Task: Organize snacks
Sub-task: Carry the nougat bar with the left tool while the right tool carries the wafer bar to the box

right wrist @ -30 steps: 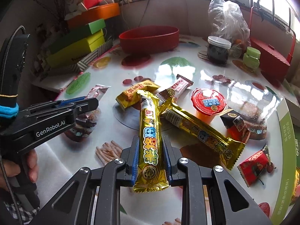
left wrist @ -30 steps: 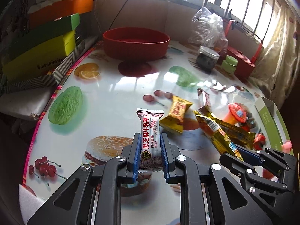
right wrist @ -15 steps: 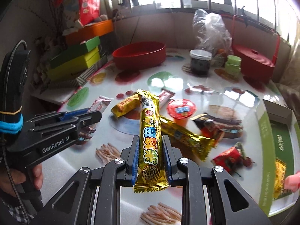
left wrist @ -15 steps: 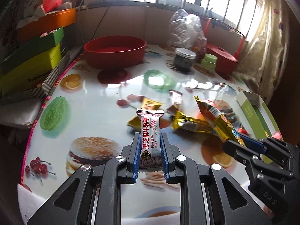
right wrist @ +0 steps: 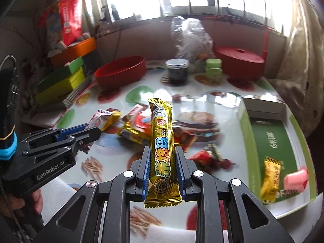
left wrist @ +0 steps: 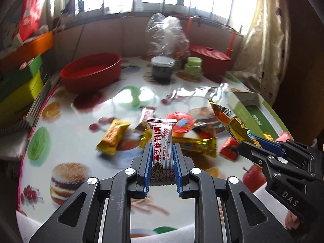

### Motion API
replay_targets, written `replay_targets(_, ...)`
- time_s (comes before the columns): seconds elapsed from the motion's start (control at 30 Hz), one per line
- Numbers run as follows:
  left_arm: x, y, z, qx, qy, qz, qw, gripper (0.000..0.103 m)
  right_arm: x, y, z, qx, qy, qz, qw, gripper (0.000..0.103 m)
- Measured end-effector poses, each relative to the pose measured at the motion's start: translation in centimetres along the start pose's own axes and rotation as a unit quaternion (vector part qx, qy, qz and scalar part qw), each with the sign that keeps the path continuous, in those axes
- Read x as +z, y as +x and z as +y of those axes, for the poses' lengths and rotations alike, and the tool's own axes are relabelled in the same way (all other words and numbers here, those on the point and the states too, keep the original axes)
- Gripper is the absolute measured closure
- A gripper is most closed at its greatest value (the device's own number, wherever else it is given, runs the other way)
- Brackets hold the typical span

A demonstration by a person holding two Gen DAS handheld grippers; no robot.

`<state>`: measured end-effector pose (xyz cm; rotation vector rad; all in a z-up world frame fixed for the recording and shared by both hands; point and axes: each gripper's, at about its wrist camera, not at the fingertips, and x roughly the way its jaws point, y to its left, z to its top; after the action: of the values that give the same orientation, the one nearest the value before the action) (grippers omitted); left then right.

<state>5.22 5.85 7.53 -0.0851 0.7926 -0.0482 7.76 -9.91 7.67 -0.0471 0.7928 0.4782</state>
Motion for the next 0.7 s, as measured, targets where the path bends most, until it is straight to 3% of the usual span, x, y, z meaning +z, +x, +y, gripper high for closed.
replay_targets(0.7,2.3,2.3,-9.6,-0.098,0.063,0.011,0.9931,0.082,-1.3,-3.7,-8.0,-0.078,0.065,-0.020,0.995,0.081)
